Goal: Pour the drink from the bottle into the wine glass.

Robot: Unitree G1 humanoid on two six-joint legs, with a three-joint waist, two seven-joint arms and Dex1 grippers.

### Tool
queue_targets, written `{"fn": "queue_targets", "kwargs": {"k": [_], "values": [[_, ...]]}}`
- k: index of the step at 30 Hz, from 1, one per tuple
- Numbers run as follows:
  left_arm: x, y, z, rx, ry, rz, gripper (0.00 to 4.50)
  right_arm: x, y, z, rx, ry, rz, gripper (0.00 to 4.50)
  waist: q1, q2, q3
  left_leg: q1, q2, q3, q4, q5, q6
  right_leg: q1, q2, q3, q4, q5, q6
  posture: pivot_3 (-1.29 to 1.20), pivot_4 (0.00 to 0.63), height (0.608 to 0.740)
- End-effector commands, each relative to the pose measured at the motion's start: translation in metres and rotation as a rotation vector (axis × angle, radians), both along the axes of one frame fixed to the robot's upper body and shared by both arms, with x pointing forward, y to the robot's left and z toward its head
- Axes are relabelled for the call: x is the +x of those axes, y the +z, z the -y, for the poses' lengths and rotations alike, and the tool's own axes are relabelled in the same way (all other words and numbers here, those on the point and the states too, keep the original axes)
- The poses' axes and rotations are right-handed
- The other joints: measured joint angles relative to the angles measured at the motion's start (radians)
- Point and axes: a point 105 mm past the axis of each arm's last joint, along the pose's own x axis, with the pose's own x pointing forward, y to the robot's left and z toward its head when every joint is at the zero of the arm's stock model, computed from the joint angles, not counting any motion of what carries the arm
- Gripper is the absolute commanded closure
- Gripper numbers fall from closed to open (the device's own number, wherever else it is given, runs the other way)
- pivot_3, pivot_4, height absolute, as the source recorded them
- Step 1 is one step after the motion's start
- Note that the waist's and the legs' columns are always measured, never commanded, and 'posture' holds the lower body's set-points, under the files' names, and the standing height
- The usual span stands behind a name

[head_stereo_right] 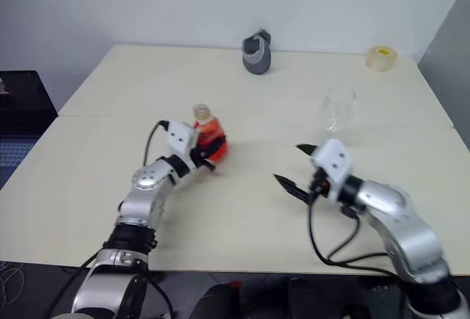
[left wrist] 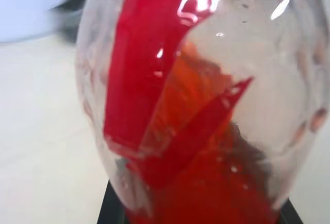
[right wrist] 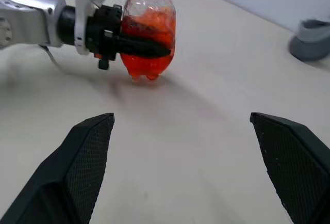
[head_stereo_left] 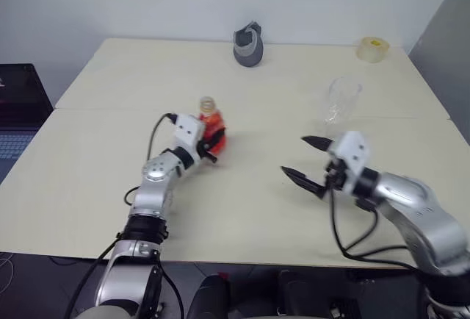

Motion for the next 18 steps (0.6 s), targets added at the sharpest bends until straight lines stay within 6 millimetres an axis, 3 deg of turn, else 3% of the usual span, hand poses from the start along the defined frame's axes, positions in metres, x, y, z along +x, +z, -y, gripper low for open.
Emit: {"fn": "queue_targets", "kwargs": {"k": [1,6,11,16,18], "values": [[0.014,0.022,-0.017,-0.015,0.089,0.092,3.60,0.007,0.009,-0.026,0.001,0.052,0.035,0.00,0.009,0.000,0.000,-0.003,-0.001,-0.001,0.002,0.000,0.000,-0.002,-0.001,0.000,0.000,0.001,0.001,0.00,0.150,0.740],[0.026,0.020,-0.037,-0.037,0.186,0.081,3.60,0.010,0.010,-0.052,-0.003,0.121,0.036,0.00,0.015,0.000,0.000,-0.008,-0.006,-0.001,0.007,0.002,-0.003,-0.005,-0.006,-0.002,0.000,0.002,0.003,0.00,0.150,0.740],[0.034,0.015,-0.057,-0.098,0.290,0.058,3.60,0.009,0.011,-0.059,0.007,0.148,0.026,0.00,0.011,0.000,0.000,-0.007,-0.006,-0.001,0.007,0.000,0.000,-0.006,-0.006,-0.002,0.002,0.002,0.004,0.00,0.150,0.740],[0.036,0.009,-0.057,-0.121,0.303,0.038,3.60,0.005,0.013,-0.061,0.013,0.163,0.008,0.00,0.005,0.000,0.000,-0.007,-0.005,0.000,0.007,0.000,0.001,-0.010,-0.006,-0.002,0.009,0.002,0.003,0.00,0.150,0.740],[0.034,0.004,-0.056,-0.135,0.301,0.031,2.86,0.003,0.013,-0.061,0.014,0.164,-0.001,0.00,0.004,0.000,0.000,-0.007,-0.005,0.000,0.007,0.001,0.001,-0.010,-0.005,-0.002,0.010,0.002,0.003,0.00,0.150,0.740]]}}
